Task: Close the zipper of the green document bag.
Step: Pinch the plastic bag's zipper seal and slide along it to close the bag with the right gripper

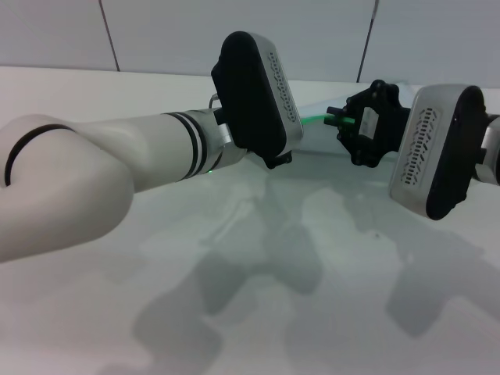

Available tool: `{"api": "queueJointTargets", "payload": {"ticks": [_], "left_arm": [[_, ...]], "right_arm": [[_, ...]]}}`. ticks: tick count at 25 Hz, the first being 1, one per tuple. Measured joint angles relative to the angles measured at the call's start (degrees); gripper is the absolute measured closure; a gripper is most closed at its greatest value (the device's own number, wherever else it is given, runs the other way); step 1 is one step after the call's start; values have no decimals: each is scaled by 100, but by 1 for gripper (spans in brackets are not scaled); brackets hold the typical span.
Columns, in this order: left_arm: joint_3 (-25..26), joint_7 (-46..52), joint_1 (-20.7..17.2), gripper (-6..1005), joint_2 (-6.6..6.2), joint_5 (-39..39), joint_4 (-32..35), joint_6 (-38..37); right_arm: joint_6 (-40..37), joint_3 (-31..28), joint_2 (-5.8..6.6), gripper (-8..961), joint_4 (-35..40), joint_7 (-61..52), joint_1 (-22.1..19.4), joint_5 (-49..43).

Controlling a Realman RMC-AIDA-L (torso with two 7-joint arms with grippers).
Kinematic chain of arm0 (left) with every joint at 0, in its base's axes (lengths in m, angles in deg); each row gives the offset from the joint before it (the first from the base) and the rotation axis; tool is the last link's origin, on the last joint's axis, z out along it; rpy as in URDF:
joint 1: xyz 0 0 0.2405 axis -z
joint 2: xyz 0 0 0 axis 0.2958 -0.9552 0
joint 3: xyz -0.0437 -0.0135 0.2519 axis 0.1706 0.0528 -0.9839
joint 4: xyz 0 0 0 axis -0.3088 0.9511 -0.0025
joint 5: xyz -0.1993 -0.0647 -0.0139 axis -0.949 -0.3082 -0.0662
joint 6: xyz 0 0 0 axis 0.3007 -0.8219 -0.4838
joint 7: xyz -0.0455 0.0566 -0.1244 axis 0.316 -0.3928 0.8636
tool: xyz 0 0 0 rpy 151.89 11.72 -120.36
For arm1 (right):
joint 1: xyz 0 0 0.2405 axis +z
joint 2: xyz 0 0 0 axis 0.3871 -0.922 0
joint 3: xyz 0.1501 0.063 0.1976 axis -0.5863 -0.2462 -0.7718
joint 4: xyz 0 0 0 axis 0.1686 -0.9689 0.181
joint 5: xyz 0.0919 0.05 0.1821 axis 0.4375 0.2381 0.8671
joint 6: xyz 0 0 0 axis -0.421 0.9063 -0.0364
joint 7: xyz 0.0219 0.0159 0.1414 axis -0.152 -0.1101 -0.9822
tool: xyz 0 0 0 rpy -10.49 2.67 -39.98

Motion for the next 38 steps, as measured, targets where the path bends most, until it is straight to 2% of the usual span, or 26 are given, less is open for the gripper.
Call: {"api": "queueJointTargets", "payload": {"ticks": [36, 38], "left_arm": [[-4, -43, -39, 945, 0, 3, 127, 0], [-3, -43, -38, 945, 0, 3, 127, 0]], "right_arm": [[76, -52, 9, 894, -82, 0, 30, 15], [77, -52, 9, 866, -112, 0, 42, 16]]}}
